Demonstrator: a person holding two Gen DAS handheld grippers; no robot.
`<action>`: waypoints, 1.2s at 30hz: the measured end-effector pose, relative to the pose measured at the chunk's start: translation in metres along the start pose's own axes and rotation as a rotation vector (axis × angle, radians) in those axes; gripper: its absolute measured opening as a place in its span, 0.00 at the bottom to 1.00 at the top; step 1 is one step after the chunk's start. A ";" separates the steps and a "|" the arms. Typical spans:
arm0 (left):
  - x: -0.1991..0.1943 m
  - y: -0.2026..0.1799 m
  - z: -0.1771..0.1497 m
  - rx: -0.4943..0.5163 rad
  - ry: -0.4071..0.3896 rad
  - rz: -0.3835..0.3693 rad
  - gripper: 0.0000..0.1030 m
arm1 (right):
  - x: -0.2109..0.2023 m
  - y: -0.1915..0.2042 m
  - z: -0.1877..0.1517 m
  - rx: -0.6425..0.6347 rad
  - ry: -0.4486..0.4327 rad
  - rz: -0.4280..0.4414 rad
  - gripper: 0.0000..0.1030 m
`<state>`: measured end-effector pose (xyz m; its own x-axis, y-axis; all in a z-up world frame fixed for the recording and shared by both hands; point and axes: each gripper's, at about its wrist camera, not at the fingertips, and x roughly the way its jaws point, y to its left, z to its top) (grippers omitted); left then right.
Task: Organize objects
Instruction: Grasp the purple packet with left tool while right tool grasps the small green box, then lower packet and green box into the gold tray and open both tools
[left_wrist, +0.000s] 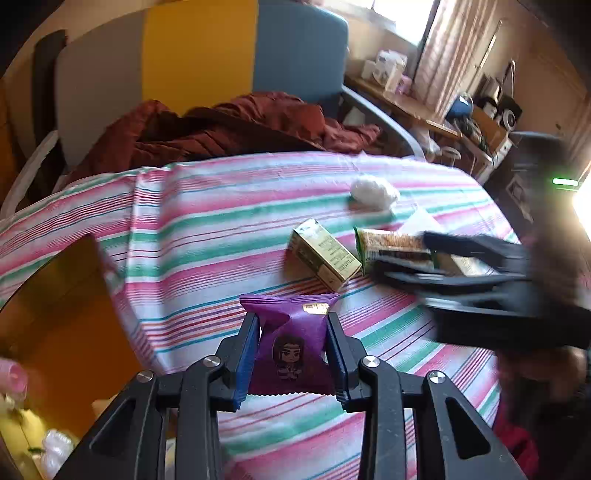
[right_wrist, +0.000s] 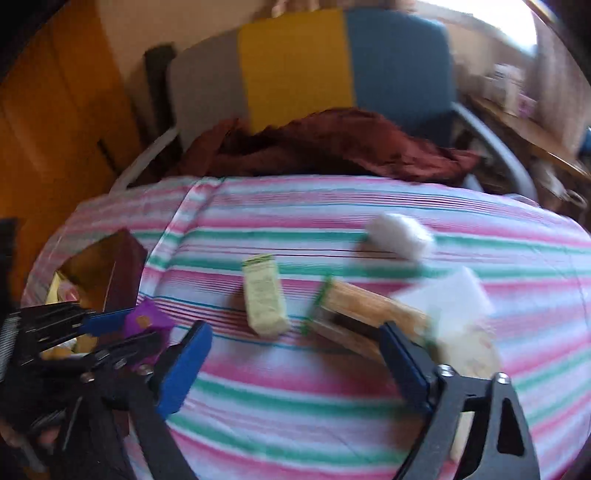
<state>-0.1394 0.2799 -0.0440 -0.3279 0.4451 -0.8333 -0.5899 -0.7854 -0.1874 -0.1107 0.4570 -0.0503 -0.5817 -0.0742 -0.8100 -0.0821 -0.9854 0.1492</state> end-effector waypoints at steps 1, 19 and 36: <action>-0.004 0.002 -0.001 -0.008 -0.006 -0.001 0.34 | 0.014 0.008 0.005 -0.022 0.019 -0.004 0.77; -0.083 0.068 -0.028 -0.210 -0.149 -0.024 0.34 | 0.050 0.049 0.011 -0.131 0.089 -0.033 0.29; -0.142 0.157 -0.088 -0.382 -0.221 0.135 0.34 | -0.016 0.180 -0.001 -0.231 0.009 0.225 0.29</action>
<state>-0.1200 0.0557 -0.0011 -0.5574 0.3764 -0.7400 -0.2301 -0.9264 -0.2979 -0.1158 0.2804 -0.0109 -0.5571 -0.2947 -0.7764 0.2340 -0.9527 0.1937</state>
